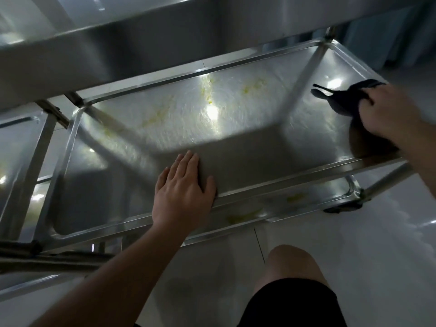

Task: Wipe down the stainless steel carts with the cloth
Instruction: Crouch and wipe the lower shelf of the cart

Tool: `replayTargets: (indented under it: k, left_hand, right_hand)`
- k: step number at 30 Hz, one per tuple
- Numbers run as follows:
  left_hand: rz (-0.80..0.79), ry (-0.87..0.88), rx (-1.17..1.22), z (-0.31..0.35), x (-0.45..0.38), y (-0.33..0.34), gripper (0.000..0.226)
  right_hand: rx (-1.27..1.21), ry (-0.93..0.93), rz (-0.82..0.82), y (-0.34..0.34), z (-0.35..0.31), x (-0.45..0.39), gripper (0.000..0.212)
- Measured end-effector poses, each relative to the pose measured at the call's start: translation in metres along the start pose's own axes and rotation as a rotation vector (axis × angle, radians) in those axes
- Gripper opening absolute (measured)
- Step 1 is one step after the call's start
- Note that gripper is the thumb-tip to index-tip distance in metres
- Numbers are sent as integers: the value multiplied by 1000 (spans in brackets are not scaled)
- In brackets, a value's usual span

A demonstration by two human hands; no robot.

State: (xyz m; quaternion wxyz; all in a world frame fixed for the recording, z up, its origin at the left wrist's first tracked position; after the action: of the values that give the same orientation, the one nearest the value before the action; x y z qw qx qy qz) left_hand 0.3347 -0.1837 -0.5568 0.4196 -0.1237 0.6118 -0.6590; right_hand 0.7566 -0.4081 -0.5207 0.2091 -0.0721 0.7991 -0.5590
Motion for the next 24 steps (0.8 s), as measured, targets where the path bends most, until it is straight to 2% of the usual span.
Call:
replayTargets:
  k: [4,11,13,16,19,24]
  left_hand:
    - [-7,20,-31,-1,0,4,77]
    - [-10,-7,21,1,0,-3,93]
    - [-21,-13,39,2,-1,-5,93]
    - [-32,-19,63,2,-1,-6,95]
    - [-35,-10,67,0,-2,-3,97]
    - [-21,10,57,-5,0,1,88]
  right_hand:
    - [2,-51,-51,-1,-32,53,64]
    - [-207,-612,-195,-2,-181,210,55]
    - [-243,-742,-259,0,-208,225,50]
    - [-224,-839,-308,-1,-216,222,49]
    - [-217,-773,-279,-8,-179,207,45]
    - [-130,-391,-133,-25,-62,130,43]
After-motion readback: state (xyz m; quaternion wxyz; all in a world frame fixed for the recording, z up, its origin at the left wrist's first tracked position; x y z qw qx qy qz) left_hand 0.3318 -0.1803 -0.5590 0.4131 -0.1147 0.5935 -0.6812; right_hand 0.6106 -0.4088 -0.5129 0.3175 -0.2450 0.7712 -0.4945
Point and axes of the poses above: each hand's wrist, its own x-axis away from the middle knuckle, its own y-axis out of the palm, z = x × y, the point moved 2 cm from there along -x, towards the middle knuckle, and after that the axes turned 13 degrees about z, right-handed, at the moved point
